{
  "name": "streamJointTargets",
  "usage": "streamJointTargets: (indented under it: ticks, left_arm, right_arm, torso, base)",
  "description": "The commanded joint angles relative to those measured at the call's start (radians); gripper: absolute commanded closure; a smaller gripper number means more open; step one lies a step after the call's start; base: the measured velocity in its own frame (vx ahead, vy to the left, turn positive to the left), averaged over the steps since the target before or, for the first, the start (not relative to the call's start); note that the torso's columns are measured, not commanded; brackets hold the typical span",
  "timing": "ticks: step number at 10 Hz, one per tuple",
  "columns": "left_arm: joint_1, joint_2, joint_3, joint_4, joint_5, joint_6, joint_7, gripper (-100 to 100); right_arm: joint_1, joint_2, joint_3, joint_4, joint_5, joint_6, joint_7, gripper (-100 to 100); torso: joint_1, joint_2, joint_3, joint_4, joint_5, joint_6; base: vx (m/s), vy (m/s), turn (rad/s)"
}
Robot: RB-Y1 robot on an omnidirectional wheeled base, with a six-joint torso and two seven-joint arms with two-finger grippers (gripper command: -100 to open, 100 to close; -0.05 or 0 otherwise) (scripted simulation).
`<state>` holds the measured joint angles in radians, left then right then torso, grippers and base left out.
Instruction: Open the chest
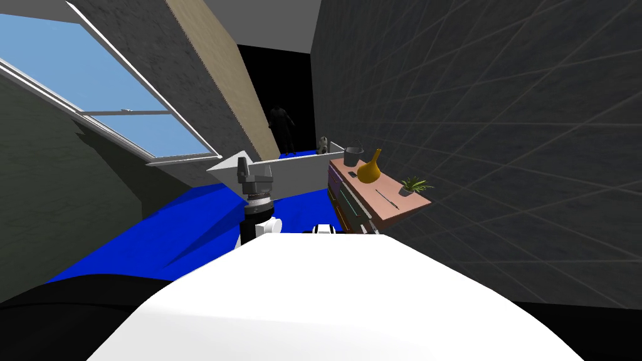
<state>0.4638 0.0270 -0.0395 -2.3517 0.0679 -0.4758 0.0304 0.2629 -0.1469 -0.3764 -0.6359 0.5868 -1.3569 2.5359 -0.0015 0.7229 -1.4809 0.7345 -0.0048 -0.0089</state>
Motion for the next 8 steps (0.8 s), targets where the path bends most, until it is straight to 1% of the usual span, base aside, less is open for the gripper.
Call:
streamJointTargets:
  ticks: [1,3,4,5,6,7,8]
  left_arm:
    - [0.0,0.0,0.0,0.0,0.0,0.0,0.0,0]
    - [0.0,0.0,0.0,0.0,0.0,0.0,0.0,0]
    - [0.0,0.0,0.0,0.0,0.0,0.0,0.0,0]
    - [0.0,0.0,0.0,0.0,0.0,0.0,0.0,0]
    - [0.0,0.0,0.0,0.0,0.0,0.0,0.0,0]
    - [0.0,0.0,0.0,0.0,0.0,0.0,0.0,0]
    - [0.0,0.0,0.0,0.0,0.0,0.0,0.0,0]
  right_arm:
    - [-0.015,0.019,-0.003,0.029,0.016,-0.014,0.073,-100]
    - [-0.015,0.019,-0.003,0.029,0.016,-0.014,0.096,-100]
    - [-0.025,0.029,-0.008,0.053,0.022,-0.03,0.131,-100]
    - [-0.025,0.029,-0.008,0.053,0.022,-0.03,0.15,-100]
    - [-0.025,0.029,-0.008,0.053,0.022,-0.03,0.15,-100]
    - [-0.035,0.039,-0.012,0.074,0.026,-0.044,0.185,-100]
    - [-0.035,0.039,-0.012,0.074,0.026,-0.044,0.203,-100]
  torso:
    - [0.001,-0.001,-0.001,0.0,0.001,-0.001]
    - [0.002,-0.005,-0.002,0.0,0.0,-0.004]
    - [0.002,-0.005,-0.002,0.0,-0.001,-0.004]
    - [0.002,-0.006,-0.002,0.0,-0.001,-0.004]
    - [0.002,-0.006,-0.002,0.0,-0.001,-0.004]
    - [0.001,-0.006,-0.002,0.0,-0.001,-0.004]
    - [0.001,-0.007,-0.002,0.0,-0.002,-0.005]
  base:
    - [0.02,-0.028,0.023]
    - [0.012,-0.02,-0.001]
    - [0.005,-0.002,0.024]
    - [0.0,0.0,0.0]
    - [0.0,0.0,0.0]
    - [-0.004,-0.006,0.017]
    - [-0.001,-0.003,0.019]
